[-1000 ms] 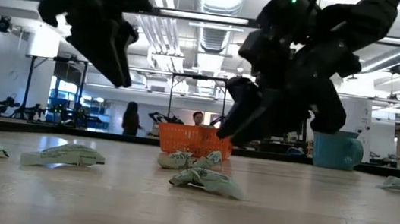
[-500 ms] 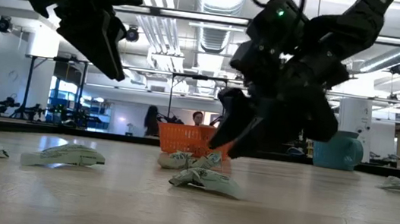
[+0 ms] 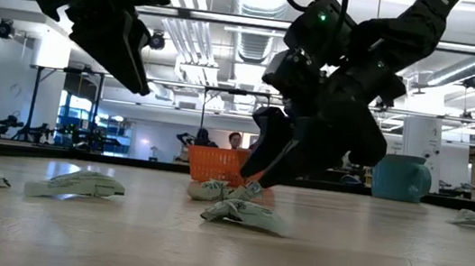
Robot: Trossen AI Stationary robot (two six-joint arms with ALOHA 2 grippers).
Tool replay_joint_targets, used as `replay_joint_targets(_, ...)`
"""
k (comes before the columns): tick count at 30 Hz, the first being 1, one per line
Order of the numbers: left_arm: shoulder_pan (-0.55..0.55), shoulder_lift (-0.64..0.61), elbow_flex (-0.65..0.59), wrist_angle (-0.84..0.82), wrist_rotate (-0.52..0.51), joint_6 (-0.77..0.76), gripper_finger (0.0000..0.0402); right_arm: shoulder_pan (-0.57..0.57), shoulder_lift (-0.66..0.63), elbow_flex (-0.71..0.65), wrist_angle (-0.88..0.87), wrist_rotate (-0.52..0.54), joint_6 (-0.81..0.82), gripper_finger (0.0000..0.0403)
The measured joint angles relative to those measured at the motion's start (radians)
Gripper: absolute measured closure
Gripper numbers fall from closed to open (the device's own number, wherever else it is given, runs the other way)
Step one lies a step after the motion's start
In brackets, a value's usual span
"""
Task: Pick and place items into bin
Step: Put the stevia packet into the orange bin
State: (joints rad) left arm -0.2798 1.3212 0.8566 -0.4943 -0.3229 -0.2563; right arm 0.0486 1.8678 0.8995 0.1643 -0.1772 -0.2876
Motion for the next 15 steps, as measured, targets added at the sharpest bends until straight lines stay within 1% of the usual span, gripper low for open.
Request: replay_joint_targets(15, 0.0, 0.0, 0.0, 0.015, -0.004, 0.001, 0.0253, -0.001, 0.001, -0.003, 0.005, 0.001, 0.003, 0.0168)
